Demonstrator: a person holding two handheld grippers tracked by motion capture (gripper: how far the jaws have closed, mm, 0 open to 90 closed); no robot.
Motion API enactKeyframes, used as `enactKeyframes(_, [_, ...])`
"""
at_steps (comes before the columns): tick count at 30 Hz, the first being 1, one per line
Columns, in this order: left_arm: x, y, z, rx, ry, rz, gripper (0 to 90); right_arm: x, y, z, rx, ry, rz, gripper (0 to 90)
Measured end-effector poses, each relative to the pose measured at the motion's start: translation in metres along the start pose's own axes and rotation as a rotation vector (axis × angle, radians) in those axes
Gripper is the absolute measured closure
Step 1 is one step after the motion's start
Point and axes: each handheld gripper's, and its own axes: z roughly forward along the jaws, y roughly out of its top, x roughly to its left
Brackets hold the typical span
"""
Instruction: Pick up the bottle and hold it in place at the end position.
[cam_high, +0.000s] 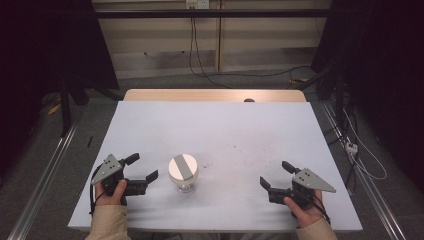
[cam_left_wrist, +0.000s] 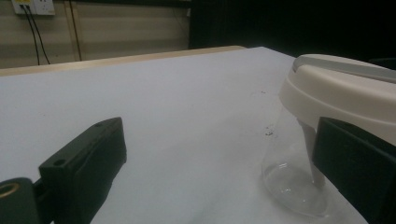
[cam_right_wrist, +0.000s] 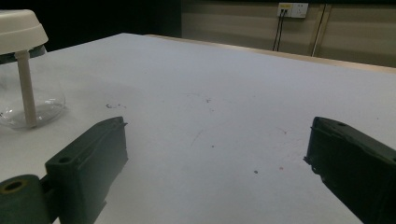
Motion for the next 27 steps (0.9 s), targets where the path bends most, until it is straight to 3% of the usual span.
enactKeyframes(5, [-0.002, 0.0, 0.0, 0.003, -0.015, -0.003, 2.8, 0.001, 0.001, 0.001, -0.002, 0.002, 0.0, 5.0])
enactKeyframes(19, [-0.013, 0.002, 0.011, 0.08, -0.168, 0.053, 3.1, 0.002, 0.001, 0.003, 0.004, 0.001, -0.001, 5.5])
enactKeyframes(27, [-0.021, 0.003, 0.017, 0.106, -0.197, 0.056, 3.1, 0.002, 0.0, 0.003, 0.001, 0.003, -0.003, 5.5])
